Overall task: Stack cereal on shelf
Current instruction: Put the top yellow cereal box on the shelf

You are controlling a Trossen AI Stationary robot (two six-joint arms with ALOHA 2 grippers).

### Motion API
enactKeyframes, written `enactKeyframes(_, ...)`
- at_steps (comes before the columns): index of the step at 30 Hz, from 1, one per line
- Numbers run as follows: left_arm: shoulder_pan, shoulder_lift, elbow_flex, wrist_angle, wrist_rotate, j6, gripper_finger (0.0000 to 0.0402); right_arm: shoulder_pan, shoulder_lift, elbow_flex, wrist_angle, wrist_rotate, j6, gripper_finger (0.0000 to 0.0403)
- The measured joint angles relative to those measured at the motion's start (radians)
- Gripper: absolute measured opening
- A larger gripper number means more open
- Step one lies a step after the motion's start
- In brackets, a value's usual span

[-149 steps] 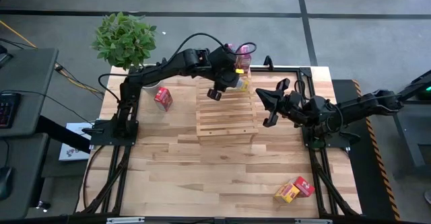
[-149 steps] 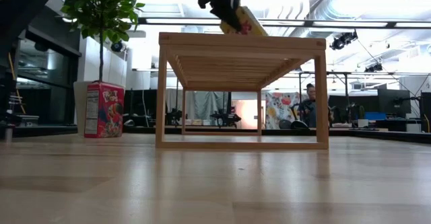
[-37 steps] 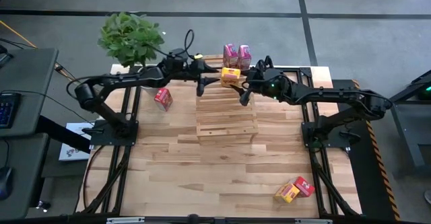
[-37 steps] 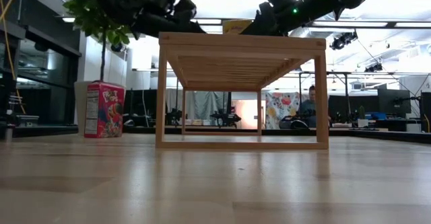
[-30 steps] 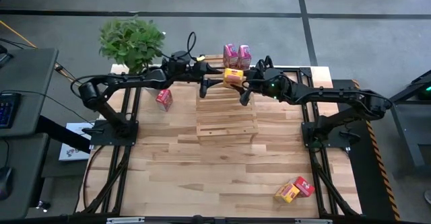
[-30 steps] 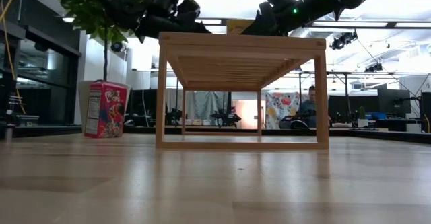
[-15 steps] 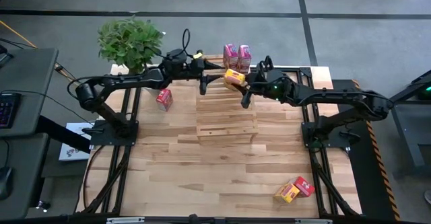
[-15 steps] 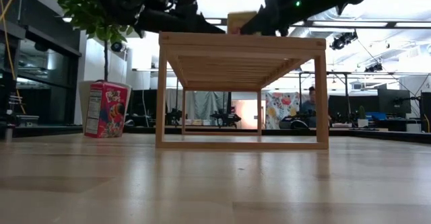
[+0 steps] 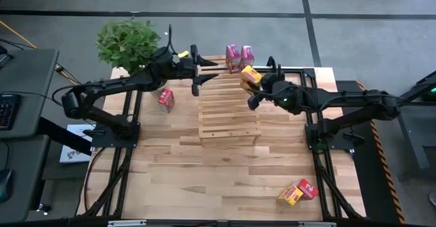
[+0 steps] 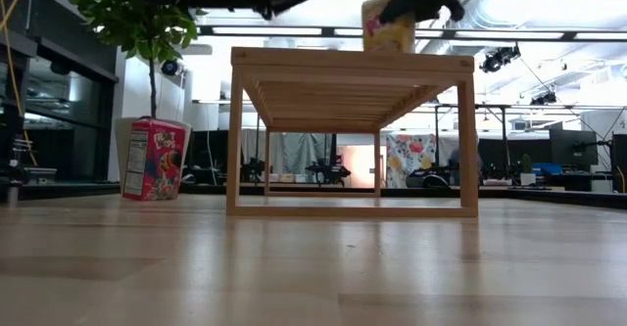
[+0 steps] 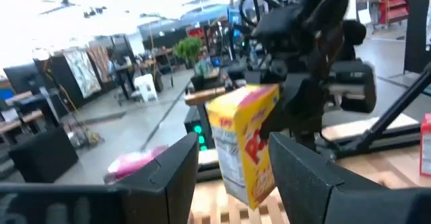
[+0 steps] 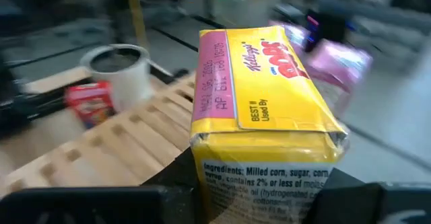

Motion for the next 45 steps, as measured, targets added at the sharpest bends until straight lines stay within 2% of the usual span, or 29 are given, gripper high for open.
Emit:
enactKeyframes(3, 0.000, -0.027, 0.000, 0.000, 0.000, -0.010, 0.0170, 0.025, 0.053, 0.072, -0.134, 0.111, 0.165, 0.0105)
enactKeyframes(11, -0.001, -0.048, 0.000, 0.014, -0.002, -0.018, 0.0170, 0.022, 0.167, 0.093, -0.162, 0.263, 0.431, 0.0104)
enactKeyframes(21, -0.017, -0.048, 0.000, 0.009, -0.002, -0.018, 0.0170, 0.021, 0.246, 0.093, -0.159, 0.373, 0.553, 0.0104)
enactKeyframes(27, -0.018, -0.048, 0.000, 0.010, -0.002, -0.010, 0.0170, 0.017, 0.272, 0.093, -0.154, 0.374, 0.626, 0.0107)
enactKeyframes(36, -0.018, -0.048, 0.000, 0.010, -0.002, -0.011, 0.0170, 0.017, 0.275, 0.093, -0.143, 0.341, 0.592, 0.0142)
enactKeyframes(45, -0.018, -0.048, 0.000, 0.010, -0.002, -0.010, 0.0170, 0.017, 0.274, 0.093, -0.143, 0.357, 0.663, 0.0146)
